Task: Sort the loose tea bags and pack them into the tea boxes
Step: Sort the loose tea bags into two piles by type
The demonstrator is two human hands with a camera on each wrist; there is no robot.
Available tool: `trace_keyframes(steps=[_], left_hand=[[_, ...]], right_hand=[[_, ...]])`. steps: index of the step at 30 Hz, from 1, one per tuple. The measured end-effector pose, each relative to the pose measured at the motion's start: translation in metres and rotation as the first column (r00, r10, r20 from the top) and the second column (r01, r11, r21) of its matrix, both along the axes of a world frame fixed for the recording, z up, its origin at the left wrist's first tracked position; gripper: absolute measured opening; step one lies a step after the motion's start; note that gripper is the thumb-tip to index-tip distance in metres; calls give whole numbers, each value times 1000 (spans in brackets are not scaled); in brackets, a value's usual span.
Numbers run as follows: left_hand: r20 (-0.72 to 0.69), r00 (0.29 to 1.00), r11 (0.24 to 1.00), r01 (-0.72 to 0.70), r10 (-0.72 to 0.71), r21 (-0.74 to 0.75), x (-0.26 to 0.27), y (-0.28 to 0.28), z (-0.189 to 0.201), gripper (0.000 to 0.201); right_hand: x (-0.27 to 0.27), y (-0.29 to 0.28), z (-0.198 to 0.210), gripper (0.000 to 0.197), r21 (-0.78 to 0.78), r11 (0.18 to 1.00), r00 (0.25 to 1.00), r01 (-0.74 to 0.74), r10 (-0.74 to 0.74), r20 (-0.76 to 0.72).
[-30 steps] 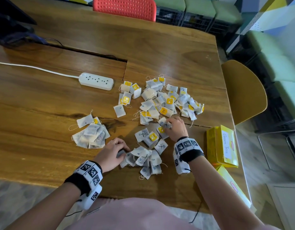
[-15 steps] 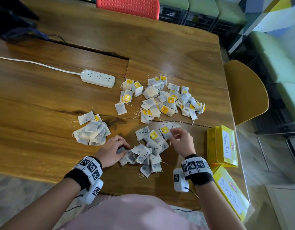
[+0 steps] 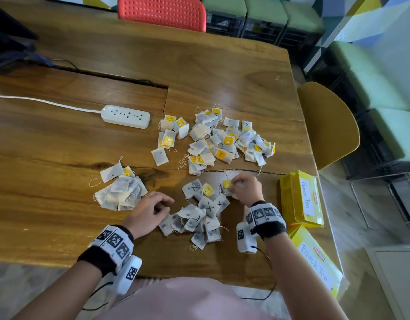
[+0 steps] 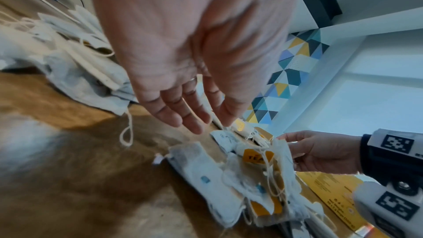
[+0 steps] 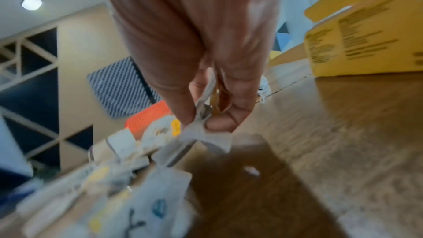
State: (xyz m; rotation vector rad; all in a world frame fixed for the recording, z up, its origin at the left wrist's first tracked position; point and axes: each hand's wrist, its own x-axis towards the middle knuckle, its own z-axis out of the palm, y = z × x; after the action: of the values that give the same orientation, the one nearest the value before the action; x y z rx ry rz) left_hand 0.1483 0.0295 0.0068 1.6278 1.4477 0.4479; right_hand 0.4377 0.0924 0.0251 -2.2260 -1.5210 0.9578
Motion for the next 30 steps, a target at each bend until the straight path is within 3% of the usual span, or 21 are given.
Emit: trace_keyframes(steps=[2,4,7,9,11,13,16,18,20,22,24,27,30], left_hand=[[10,1000,999,-16,15,46,4,3,6,22],[12,1000,996,-14,13,84,8,6,12,21],[42,999,994,6,-11,112,14,10,19,19],[60,998,991,18,-26,130,18,12,21,18],[62,997,992,31,-40,125,22,13,22,17],[61,997,995,40,-45,95,23,12,20,16],[36,998,998,54,-56,45,22,9,16,17],[21,998,998,63,-63,23,19,6,14,17],[4,998,998,69,-69,13,16,2,12,17],[-17,997,997,80,-79,7,12,-1,11,17],[-27,996,997,81,-81,4,9,-4,9,17],[-21,998,998,58,-58,6,5,-5,9,17],[-10,999,999,35,-34,21,4,-6,10,19]], right_hand=[[5,-7,9,17,13,986,974,165,-161,-157],[7,-18,17,23,-16,962,872,273,-254,-419],[5,-34,31,25,-190,931,545,311,-338,-767],[1,-41,37,23,-263,920,419,291,-370,-830],[-6,-45,39,21,-300,919,388,254,-381,-839],[-13,-47,38,20,-302,940,473,159,-341,-812],[-17,-41,34,25,-199,980,726,29,-158,-670],[-18,-29,28,28,-63,998,876,19,-48,-480],[-18,-12,20,29,47,996,973,-80,88,-213],[-23,3,12,38,13,975,975,-223,223,-5],[-29,14,4,47,-76,947,942,-312,319,101],[-33,25,-2,42,-149,938,932,-313,333,143],[-24,25,-2,22,-205,945,955,-253,278,102]])
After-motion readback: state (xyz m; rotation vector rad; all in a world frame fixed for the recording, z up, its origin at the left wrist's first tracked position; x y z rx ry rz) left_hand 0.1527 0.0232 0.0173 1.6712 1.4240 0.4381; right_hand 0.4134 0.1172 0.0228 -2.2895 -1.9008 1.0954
